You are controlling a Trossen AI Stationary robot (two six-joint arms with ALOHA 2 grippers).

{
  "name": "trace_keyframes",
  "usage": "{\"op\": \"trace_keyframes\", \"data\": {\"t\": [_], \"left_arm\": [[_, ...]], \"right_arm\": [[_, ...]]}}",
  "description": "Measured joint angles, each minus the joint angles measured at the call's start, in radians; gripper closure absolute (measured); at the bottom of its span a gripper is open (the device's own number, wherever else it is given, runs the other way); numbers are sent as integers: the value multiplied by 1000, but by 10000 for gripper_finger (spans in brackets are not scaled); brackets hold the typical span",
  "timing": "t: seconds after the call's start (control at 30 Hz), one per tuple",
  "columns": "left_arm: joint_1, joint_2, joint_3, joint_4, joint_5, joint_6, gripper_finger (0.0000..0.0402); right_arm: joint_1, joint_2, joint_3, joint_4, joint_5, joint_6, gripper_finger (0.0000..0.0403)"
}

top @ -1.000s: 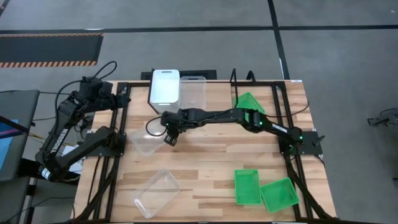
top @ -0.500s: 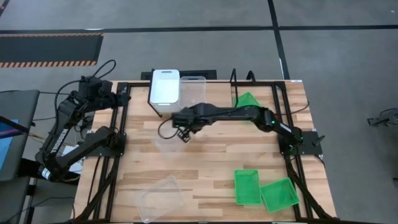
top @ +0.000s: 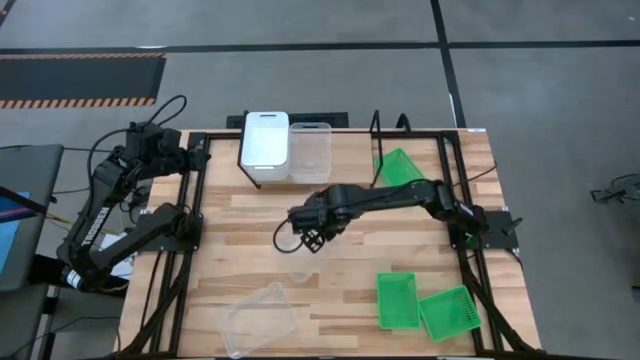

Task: Stack baskets on shelf by color
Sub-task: Stack the top transparent bin on top of the transparent bin on the shelf

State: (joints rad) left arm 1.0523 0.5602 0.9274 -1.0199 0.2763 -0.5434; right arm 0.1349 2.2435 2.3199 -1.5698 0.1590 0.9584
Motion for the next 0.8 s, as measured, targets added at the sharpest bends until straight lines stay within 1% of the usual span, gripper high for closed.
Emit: {"op": "trace_keyframes", "data": {"t": [0.07,0.13,0.2,0.23,0.27,0.3,0.37,0.4,0.47,0.57,0.67,0.8], "left_arm": [[0,0,0,0,0,0,401],[0,0,0,0,2,0,401],[0,0,0,0,2,1,401],[0,0,0,0,-1,1,401],[0,0,0,0,-4,1,401],[0,0,0,0,-9,1,401],[0,0,0,0,-20,1,401],[0,0,0,0,-21,1,401],[0,0,0,-1,-21,1,401],[0,0,0,-2,-24,6,401],[0,0,0,-2,-27,6,401],[0,0,0,-3,-37,6,401]], "right_arm": [[5,2,-2,-1,2,-14,264],[4,-2,-2,3,25,-86,235],[-4,-17,-3,17,130,-232,208],[-12,-28,-3,40,180,-340,198],[-24,-37,-2,69,203,-465,189],[-41,-43,-1,105,190,-606,182],[-73,-43,0,179,82,-867,175],[-88,-40,-2,207,23,-972,174],[-111,-26,-2,253,-78,-1125,174],[-134,-1,-2,301,-146,-1274,177],[-140,37,-2,345,-183,-1342,179],[-132,86,-2,342,-210,-1421,178]]}}
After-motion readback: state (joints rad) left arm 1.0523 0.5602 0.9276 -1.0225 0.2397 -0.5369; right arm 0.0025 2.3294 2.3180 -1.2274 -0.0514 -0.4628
